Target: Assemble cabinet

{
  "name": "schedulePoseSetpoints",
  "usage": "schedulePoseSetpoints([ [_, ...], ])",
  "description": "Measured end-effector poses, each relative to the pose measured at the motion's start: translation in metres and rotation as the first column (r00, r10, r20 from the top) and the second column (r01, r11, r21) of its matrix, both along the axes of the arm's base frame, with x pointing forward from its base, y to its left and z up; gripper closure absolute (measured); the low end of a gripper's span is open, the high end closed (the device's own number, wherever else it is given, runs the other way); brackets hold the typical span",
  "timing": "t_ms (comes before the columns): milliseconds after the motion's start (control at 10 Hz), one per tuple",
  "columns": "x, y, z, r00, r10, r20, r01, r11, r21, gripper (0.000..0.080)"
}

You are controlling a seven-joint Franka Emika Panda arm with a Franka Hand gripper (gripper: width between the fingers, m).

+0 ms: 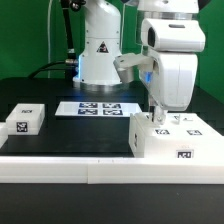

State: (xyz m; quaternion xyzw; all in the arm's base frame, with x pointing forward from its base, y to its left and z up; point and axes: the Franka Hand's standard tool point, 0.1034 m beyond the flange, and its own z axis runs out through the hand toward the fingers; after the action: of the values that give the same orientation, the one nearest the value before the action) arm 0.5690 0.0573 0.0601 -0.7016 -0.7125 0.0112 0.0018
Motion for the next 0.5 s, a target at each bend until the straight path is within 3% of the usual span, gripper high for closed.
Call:
schedulePoseSetpoints([
  [100, 0.0, -0.0001, 0.0, 1.0, 0.0, 0.0, 0.0, 1.0, 0.0, 0.0469],
  [300, 0.0, -0.0003, 0.0, 1.0, 0.0, 0.0, 0.0, 1.0, 0.0, 0.0152],
  [400, 0.0, -0.0004, 0.0, 1.0, -0.001, 0.0, 0.001, 1.0, 0.0, 0.0152],
  [500, 0.0, -0.0005, 0.0, 1.0, -0.001, 0.0, 0.001, 1.0, 0.0, 0.0033],
])
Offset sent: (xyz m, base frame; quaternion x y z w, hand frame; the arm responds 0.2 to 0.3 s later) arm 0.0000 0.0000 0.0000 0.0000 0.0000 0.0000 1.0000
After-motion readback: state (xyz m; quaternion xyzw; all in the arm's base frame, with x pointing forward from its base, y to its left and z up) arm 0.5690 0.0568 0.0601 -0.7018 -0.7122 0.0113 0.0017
